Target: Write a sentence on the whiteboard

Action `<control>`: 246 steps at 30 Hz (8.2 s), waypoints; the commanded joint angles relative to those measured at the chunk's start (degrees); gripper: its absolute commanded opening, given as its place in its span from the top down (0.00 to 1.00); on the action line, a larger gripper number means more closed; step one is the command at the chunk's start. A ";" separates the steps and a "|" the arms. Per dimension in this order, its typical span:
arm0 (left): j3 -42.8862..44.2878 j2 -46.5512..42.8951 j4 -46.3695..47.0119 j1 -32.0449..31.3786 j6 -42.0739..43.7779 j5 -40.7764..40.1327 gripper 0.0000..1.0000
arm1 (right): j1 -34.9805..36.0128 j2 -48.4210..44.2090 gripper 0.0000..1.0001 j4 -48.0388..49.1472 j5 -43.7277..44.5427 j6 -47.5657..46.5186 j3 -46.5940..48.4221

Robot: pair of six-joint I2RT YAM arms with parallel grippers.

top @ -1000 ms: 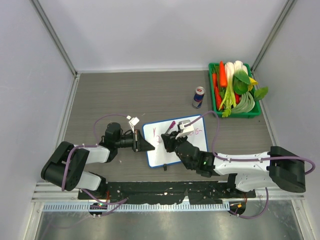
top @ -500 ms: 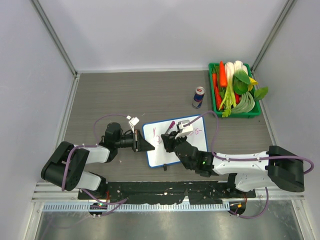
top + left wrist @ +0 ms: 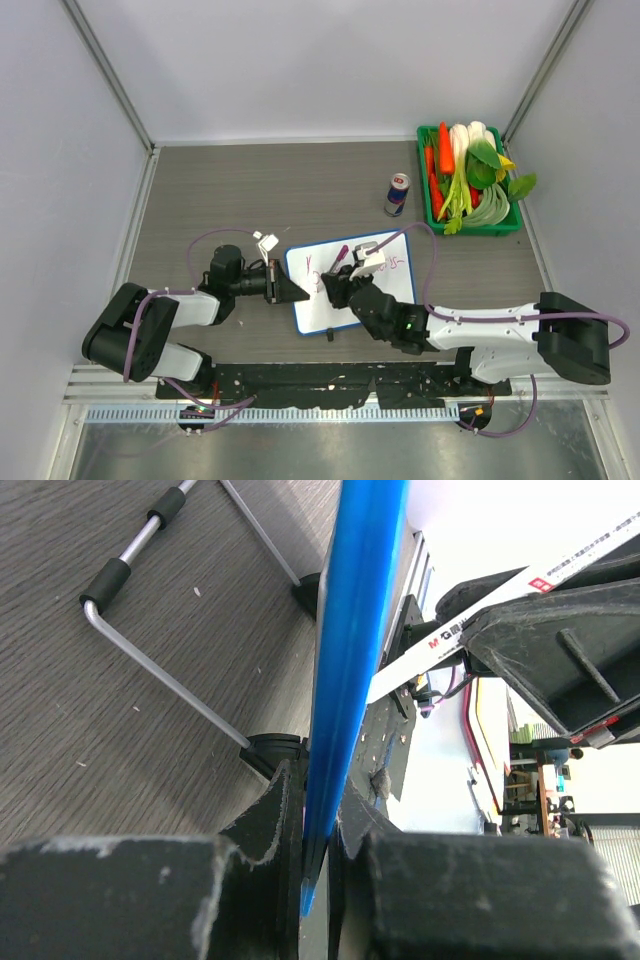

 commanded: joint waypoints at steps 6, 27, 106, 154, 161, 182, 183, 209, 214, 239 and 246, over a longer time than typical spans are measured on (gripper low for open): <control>-0.26 0.96 -4.16 0.07 0.62 -4.10 1.00 | 0.32 -1.90 0.99 -1.57 -2.08 2.34 -1.26; -0.17 1.23 -4.07 0.07 0.62 -4.10 1.00 | 0.50 -2.43 0.99 1.24 1.96 0.23 0.06; -0.26 0.96 -4.25 0.07 0.62 -4.19 1.00 | -1.00 -2.78 0.99 -2.09 2.22 1.90 -1.00; -0.17 1.23 -4.07 -0.02 0.62 -4.18 1.00 | -3.98 -4.01 0.99 -10.18 -1.91 5.85 -2.22; -0.17 1.32 -4.16 0.07 0.62 -4.19 1.00 | -3.98 -6.38 0.99 -11.06 0.55 4.98 -1.79; -0.17 1.40 -4.07 -0.02 0.62 -4.10 1.00 | -4.25 -9.46 0.99 -10.18 2.49 2.34 1.47; -0.17 1.32 -4.07 0.07 0.62 -4.10 1.00 | -4.33 -9.11 0.99 -9.84 2.58 2.51 1.38; -0.08 1.40 -4.07 0.07 0.53 -4.01 1.00 | -5.13 -3.92 0.99 -8.33 -1.29 2.60 1.03; -0.17 1.32 -4.07 0.07 0.53 -4.01 1.00 | -5.13 -4.71 0.99 -9.92 -1.99 3.30 0.24; -0.08 1.40 -4.07 0.07 0.53 -4.10 1.00 | -5.13 -7.17 0.99 -12.38 0.38 3.83 -1.43; -0.17 1.31 -3.99 0.07 0.53 -4.18 1.00 | -5.13 -7.17 0.98 -12.29 1.17 3.57 -0.91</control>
